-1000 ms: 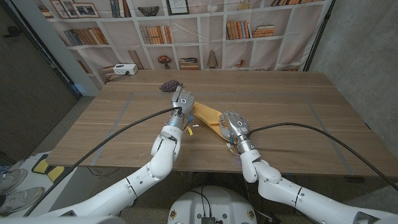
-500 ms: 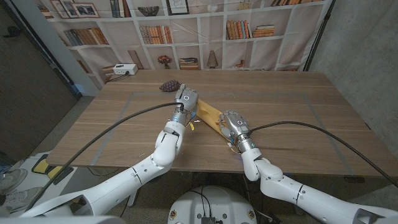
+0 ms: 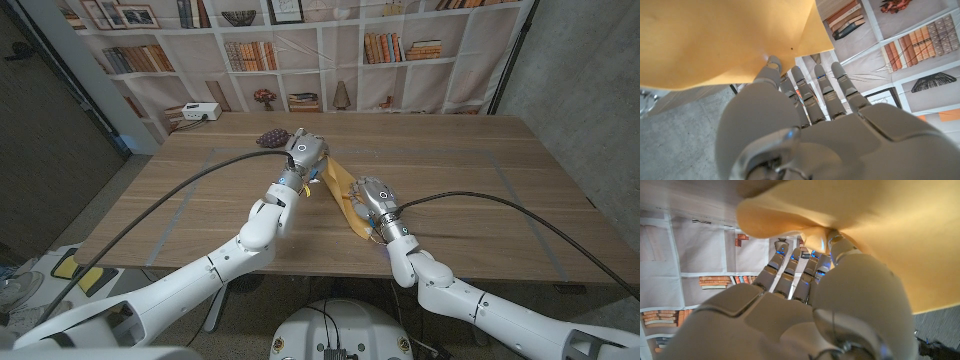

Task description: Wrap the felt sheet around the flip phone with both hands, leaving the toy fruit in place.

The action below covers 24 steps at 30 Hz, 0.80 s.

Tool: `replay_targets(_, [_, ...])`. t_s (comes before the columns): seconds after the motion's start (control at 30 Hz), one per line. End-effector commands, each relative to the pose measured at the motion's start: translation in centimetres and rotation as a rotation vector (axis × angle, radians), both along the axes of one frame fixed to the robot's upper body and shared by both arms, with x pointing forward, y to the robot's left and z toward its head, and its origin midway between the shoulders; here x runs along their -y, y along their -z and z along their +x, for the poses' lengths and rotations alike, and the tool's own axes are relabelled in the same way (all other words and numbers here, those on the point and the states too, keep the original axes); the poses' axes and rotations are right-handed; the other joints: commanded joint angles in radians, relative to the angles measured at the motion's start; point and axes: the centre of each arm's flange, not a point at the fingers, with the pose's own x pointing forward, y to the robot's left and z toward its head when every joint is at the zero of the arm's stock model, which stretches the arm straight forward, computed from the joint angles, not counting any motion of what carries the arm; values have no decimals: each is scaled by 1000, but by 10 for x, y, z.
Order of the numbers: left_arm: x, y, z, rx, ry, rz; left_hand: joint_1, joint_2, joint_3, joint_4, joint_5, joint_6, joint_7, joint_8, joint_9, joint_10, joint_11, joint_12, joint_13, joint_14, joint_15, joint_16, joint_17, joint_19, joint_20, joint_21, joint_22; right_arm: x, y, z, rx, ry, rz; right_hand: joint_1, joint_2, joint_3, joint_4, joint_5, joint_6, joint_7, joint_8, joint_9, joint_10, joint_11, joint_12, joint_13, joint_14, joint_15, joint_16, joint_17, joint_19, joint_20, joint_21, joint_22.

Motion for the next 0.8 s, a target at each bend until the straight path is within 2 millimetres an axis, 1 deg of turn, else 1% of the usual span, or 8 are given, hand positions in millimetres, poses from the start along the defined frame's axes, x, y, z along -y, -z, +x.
replay_targets(0.03, [-1,-12,-23,-167,193,-4,23,-20,-2,-18,-2,93,12,17,4,9,-11,-3,0,-6,-167,5,7,-6,-8,10,-1,-4,1,4,-2,6,-7,11,3,-8,0,6,134,-93,-8,2,5,-10,-3,5,-3,-169,7,4,10,-3,-2,5])
replay_targets(0.1, [-4,-13,-21,-217,233,-2,37,-25,7,-23,2,107,48,20,4,8,-1,-7,-3,-8,-161,-3,0,-20,-2,12,-3,-4,1,4,-4,6,-7,13,3,-9,0,7,131,-93,-10,2,5,-10,-4,5,-3,-169,8,5,10,-3,-2,5])
replay_targets(0.17, [-4,-14,-21,-222,238,2,43,-25,13,-22,6,123,70,24,4,5,3,-10,-3,-15,-152,-11,-4,-31,5,13,-4,-4,0,4,4,7,-4,17,3,-13,-1,7,133,-93,-13,2,5,-15,-5,5,-3,-170,10,7,12,-2,-3,5])
replay_targets(0.4, [-5,-14,-23,-175,223,-14,56,-28,28,-22,12,128,100,28,13,8,-3,-12,-3,-11,-150,-20,-12,-36,8,22,-7,-3,-2,5,6,5,-6,21,5,-21,0,9,136,-93,-18,2,7,-10,-7,6,-4,-169,14,10,12,-3,-4,6])
replay_targets(0.5, [-5,-10,-20,-130,142,-40,55,-20,37,-15,14,109,115,25,22,11,3,-13,-3,-7,-143,-20,-12,-38,14,27,-9,-3,-1,6,10,-6,7,24,6,-27,1,9,138,-93,-21,2,9,-8,-8,7,-4,-169,16,12,14,-2,-4,6])
replay_targets(0.63, [-1,-3,-14,-69,10,-11,47,-9,34,-4,13,88,104,22,30,29,-1,-9,-3,3,-145,-8,-1,-28,18,39,-11,-3,-1,6,13,-14,8,26,8,-32,2,10,138,-96,-24,2,10,-8,-9,7,-3,-169,19,14,16,-3,-4,6])
replay_targets(0.67, [-1,-2,-12,-63,-2,-4,45,-10,31,-3,12,82,93,19,29,29,-2,-10,-3,5,-146,-5,2,-27,18,42,-12,-3,-1,6,11,-18,9,26,8,-34,3,10,140,-97,-25,2,10,-8,-9,7,-3,-169,20,15,18,-2,-4,6])
replay_targets(0.8, [2,2,-6,-12,-57,23,43,-8,26,-2,10,81,91,18,28,38,-5,-8,-2,10,-152,3,9,-22,14,48,-13,-2,-1,8,13,-43,14,28,9,-42,4,10,141,-99,-30,3,14,-4,-10,8,-3,-169,23,16,23,-6,-3,6])
